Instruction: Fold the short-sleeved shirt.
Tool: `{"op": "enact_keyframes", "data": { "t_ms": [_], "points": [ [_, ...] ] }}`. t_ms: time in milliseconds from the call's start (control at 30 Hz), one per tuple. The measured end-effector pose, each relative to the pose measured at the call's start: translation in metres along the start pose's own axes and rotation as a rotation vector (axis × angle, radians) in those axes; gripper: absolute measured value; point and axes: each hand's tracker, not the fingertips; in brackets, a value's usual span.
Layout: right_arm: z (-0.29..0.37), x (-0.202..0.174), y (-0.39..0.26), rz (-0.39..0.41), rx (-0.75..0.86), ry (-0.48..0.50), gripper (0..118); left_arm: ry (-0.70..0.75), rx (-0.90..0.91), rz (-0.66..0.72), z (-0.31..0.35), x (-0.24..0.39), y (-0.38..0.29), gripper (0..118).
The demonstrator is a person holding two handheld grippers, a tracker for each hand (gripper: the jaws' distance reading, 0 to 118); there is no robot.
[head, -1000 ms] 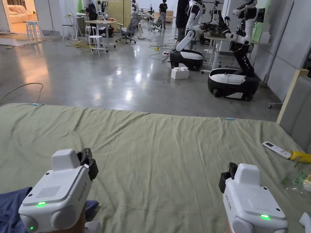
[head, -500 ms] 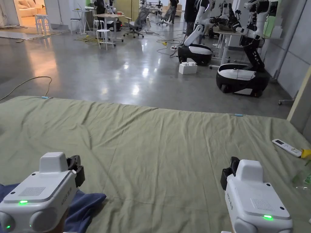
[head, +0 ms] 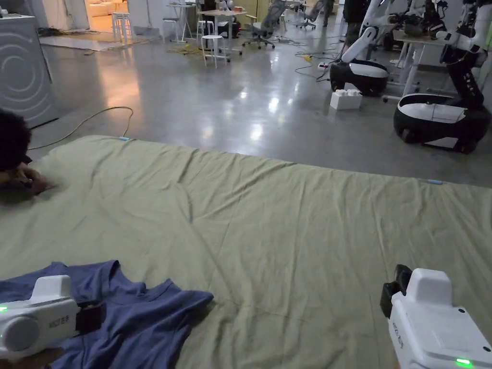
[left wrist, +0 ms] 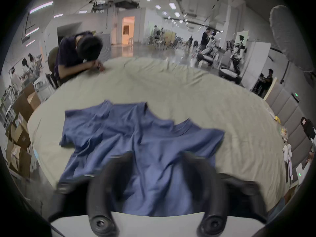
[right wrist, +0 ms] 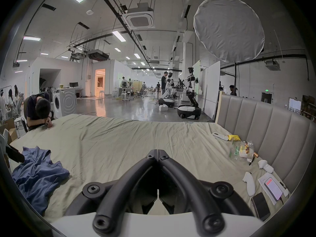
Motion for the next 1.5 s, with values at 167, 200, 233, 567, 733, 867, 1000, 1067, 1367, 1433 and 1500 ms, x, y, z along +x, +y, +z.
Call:
{"op": "enact_keyframes", "data": {
  "t_ms": [167,200,233,567,733,867,1000,1067,1367,1433,1500],
  "points": [
    [-0.004,-0.008,-0.007,0.006,-0.025,0.012,0,-0.02,-0.144,0.014,-0.029,-0.02,-0.019,92],
    [-0.005,-0.009,-0.008,0.008,-0.029,0.014,0,-0.03,-0.165,0.002,-0.035,-0.02,-0.023,92],
    [-0.006,-0.011,-0.009,0.011,-0.034,0.018,0,-0.05,-0.176,-0.006,-0.037,-0.02,-0.028,92],
    [-0.002,-0.018,-0.02,0.037,-0.072,0.027,0,0.068,-0.227,-0.169,-0.056,0.017,-0.054,72],
    [-0.001,-0.022,-0.023,0.028,-0.082,0.027,0,0.099,-0.195,-0.237,-0.05,0.027,-0.054,11],
    [0.0,-0.025,-0.027,0.03,-0.092,0.035,0,0.052,-0.177,-0.082,-0.048,0.011,-0.052,6],
    [0.001,-0.025,-0.029,0.034,-0.095,0.042,0,0.024,-0.078,-0.091,-0.032,0.003,-0.05,6],
    [0.002,-0.024,-0.029,0.035,-0.094,0.042,0,0.015,-0.009,-0.085,-0.022,0.002,-0.041,5],
    [0.01,-0.02,-0.02,0.014,-0.076,0.039,0,-0.047,0.214,-0.068,0.031,0.021,0.013,5],
    [0.013,-0.017,-0.017,0.009,-0.067,0.04,0,-0.081,0.259,-0.062,0.041,0.03,0.026,5],
    [0.015,-0.012,-0.014,0.002,-0.056,0.038,0,-0.089,0.303,-0.09,0.054,0.045,0.04,5]
  ]
}}
